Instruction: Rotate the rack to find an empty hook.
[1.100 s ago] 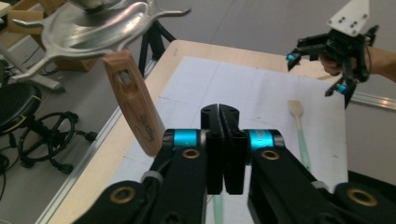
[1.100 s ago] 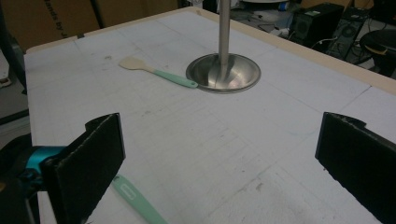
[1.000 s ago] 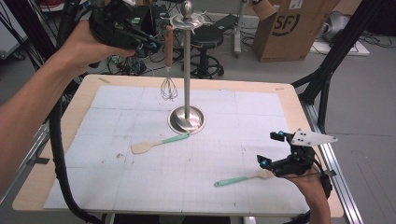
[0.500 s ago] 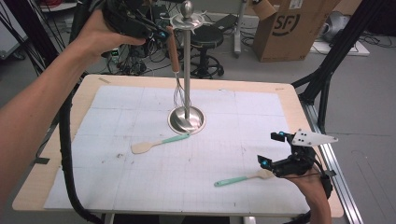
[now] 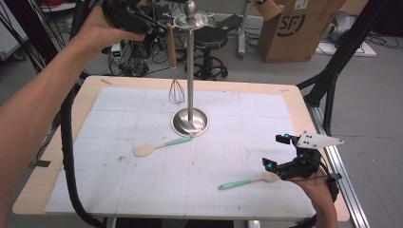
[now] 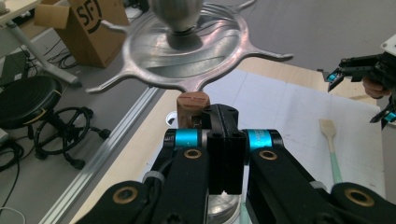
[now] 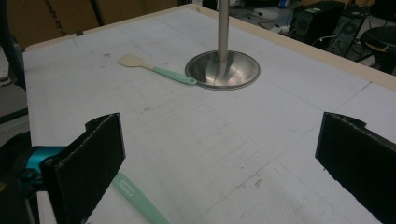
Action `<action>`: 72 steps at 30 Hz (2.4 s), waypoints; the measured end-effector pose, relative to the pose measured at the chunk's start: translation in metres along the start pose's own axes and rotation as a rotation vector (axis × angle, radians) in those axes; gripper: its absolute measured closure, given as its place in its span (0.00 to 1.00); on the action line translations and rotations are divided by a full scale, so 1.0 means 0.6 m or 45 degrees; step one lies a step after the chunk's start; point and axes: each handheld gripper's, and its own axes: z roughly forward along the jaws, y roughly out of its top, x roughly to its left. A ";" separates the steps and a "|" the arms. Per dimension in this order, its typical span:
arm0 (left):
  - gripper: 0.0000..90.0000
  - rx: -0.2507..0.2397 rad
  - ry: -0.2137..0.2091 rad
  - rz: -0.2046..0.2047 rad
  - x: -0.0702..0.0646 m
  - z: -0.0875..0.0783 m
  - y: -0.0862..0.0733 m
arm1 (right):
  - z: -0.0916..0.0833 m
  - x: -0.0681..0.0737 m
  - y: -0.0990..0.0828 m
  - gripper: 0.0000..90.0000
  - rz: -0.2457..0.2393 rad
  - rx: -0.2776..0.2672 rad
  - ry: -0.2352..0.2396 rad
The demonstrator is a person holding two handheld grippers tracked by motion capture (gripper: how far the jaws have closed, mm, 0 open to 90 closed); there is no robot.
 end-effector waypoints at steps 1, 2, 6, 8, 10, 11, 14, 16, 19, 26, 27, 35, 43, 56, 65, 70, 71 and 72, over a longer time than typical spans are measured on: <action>1.00 0.000 0.012 -0.003 0.003 -0.001 -0.001 | 0.000 0.000 0.000 0.00 0.001 0.001 0.000; 1.00 0.001 0.014 -0.008 0.005 -0.002 -0.002 | 0.001 0.000 0.000 0.00 0.006 0.006 0.003; 1.00 -0.002 0.030 -0.013 0.012 -0.004 -0.002 | 0.002 0.000 0.000 0.00 0.000 0.010 0.003; 1.00 0.005 0.039 -0.005 0.016 -0.003 0.001 | 0.002 0.001 0.000 0.00 -0.003 0.008 0.000; 1.00 0.019 0.053 0.003 0.019 -0.003 0.004 | 0.001 0.000 0.000 0.00 -0.004 0.008 0.000; 1.00 0.019 0.053 0.003 0.019 -0.003 0.004 | 0.001 0.000 0.000 0.00 -0.002 0.007 -0.001; 1.00 0.035 0.084 0.002 0.026 -0.001 0.008 | 0.000 0.001 0.000 0.00 0.004 0.013 -0.001; 1.00 0.032 0.080 -0.002 0.028 -0.001 0.009 | -0.001 0.001 0.000 0.00 0.003 0.012 -0.004; 1.00 0.042 0.099 -0.002 0.032 0.001 0.007 | -0.001 0.000 0.000 0.00 -0.002 0.011 -0.008; 1.00 0.027 0.076 -0.005 0.031 0.000 0.006 | 0.001 0.000 -0.001 0.00 0.005 0.022 -0.001; 1.00 0.029 0.073 0.002 0.030 0.000 0.007 | 0.001 0.000 -0.001 0.00 0.005 0.022 -0.001; 1.00 0.036 0.063 0.033 -0.002 -0.015 0.016 | 0.001 0.000 -0.001 0.00 0.002 0.017 0.001; 1.00 0.040 0.068 0.048 -0.045 -0.033 0.024 | 0.000 0.002 -0.001 0.00 0.008 0.000 0.008; 1.00 0.062 0.081 0.060 -0.094 -0.030 0.033 | 0.006 0.010 0.003 0.00 -0.007 -0.009 0.032; 1.00 0.063 0.056 0.053 -0.092 0.003 0.039 | 0.005 0.008 0.003 0.00 -0.007 -0.017 0.035; 1.00 0.068 0.059 0.053 -0.084 0.021 0.041 | 0.005 0.007 0.004 0.00 -0.017 -0.012 0.036; 1.00 0.067 0.059 0.048 -0.084 0.023 0.041 | 0.006 0.007 0.005 0.00 -0.017 -0.012 0.035; 1.00 0.070 0.063 0.055 -0.082 0.025 0.042 | 0.005 0.007 0.006 0.00 -0.018 -0.015 0.036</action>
